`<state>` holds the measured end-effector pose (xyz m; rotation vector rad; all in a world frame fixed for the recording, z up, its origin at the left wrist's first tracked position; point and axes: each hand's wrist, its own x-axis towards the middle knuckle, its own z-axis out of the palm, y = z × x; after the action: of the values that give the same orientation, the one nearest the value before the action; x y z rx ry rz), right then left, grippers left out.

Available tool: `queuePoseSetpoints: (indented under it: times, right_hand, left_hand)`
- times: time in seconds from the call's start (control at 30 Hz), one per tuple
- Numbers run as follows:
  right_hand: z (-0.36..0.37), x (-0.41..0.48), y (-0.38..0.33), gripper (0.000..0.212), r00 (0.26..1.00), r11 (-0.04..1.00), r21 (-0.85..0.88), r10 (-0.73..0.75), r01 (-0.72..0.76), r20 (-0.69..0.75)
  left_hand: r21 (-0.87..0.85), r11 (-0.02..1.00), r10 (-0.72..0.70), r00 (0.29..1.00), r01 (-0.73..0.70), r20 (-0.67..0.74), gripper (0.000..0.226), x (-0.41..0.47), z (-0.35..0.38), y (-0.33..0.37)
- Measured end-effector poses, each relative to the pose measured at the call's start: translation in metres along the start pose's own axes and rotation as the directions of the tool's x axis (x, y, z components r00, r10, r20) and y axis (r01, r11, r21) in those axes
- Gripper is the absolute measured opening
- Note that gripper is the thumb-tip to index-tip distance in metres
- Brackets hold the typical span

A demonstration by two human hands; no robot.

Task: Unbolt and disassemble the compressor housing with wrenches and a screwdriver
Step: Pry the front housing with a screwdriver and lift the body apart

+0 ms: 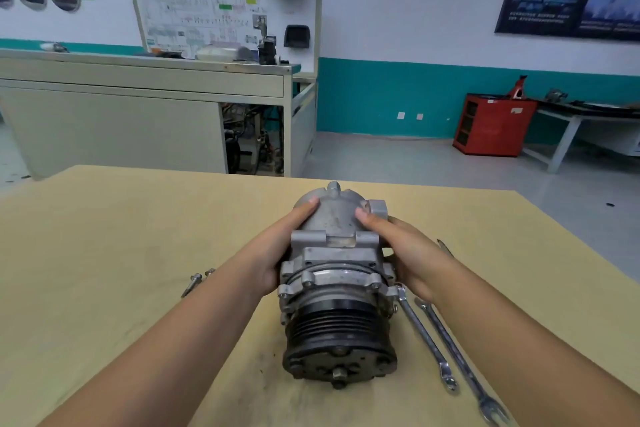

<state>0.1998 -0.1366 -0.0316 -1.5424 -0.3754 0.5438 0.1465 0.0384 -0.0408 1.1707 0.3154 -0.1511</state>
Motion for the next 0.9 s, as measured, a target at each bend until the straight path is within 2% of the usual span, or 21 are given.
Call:
queuePoseSetpoints:
  times: [0.17, 0.33, 0.5, 0.73, 0.9]
  right_hand:
    - [-0.004, 0.01, 0.009, 0.07, 0.992, 0.993, 0.01, -0.113, 0.114, -0.05]
    - [-0.004, 0.019, 0.013, 0.065, 0.974, 0.977, 0.039, -0.203, 0.208, -0.102]
    - [-0.003, 0.021, 0.016, 0.06, 0.966, 0.969, 0.058, -0.231, 0.239, -0.119]
    - [-0.002, 0.011, 0.017, 0.038, 0.913, 0.923, 0.043, -0.371, 0.383, -0.169]
    - [0.003, -0.004, 0.013, 0.036, 0.873, 0.888, 0.025, -0.447, 0.46, -0.196]
  left_hand:
    - [0.051, 0.994, 0.098, 0.995, -0.099, 0.023, 0.056, 0.012, -0.002, 0.0]
    - [0.027, 0.988, 0.154, 0.988, -0.153, -0.015, 0.06, 0.022, -0.005, 0.0]
    - [0.02, 0.982, 0.189, 0.982, -0.188, -0.029, 0.064, 0.026, -0.005, 0.0]
    - [0.147, 0.89, 0.437, 0.899, -0.431, -0.015, 0.059, 0.017, 0.005, 0.006]
    - [0.188, 0.857, 0.491, 0.871, -0.48, -0.015, 0.057, 0.002, 0.014, 0.008]
